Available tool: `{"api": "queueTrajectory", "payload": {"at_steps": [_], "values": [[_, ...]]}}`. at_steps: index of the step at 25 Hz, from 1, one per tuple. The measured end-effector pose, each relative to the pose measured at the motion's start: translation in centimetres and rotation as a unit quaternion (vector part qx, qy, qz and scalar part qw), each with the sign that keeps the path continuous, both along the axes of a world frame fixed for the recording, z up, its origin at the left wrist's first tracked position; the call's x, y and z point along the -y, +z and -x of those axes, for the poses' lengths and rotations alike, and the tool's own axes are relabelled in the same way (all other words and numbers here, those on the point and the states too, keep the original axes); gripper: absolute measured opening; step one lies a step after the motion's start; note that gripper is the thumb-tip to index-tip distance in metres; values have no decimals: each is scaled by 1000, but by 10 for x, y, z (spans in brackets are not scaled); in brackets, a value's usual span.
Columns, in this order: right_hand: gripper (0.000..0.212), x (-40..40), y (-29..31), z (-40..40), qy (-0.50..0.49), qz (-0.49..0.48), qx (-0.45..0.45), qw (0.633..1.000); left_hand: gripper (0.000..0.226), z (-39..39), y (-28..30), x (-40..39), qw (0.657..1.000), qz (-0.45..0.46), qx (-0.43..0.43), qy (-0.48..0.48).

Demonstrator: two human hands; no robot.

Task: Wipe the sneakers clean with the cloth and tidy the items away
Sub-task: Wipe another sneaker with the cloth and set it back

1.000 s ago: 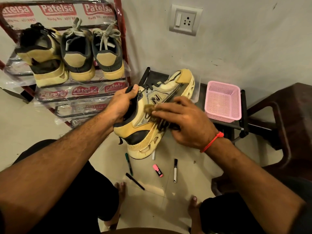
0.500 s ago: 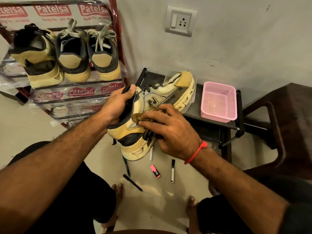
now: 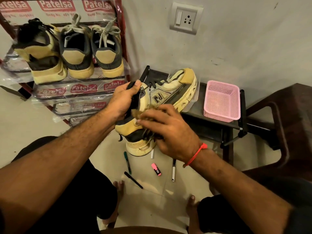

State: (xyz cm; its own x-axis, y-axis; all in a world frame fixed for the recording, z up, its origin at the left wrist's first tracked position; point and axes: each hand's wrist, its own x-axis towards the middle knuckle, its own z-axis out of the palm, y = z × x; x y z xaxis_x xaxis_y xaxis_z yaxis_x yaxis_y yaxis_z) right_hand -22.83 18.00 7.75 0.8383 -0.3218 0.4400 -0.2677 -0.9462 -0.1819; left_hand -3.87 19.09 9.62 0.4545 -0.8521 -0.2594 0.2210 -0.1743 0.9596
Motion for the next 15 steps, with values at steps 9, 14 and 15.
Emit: {"api": "queueTrajectory", "payload": {"at_steps": [9, 14, 15], "values": [[54, 55, 15, 21, -169, -9, 42, 985, 24, 12, -3, -6, 995, -32, 87, -38], [42, 25, 9, 11, -14, 71, -23, 997, 19, 6, -2, -6, 995, -3, 73, -61], [43, 45, 12, 18, -63, 68, 4, 996, 19, 6, -2, -6, 995, -1, 73, -64]]}}
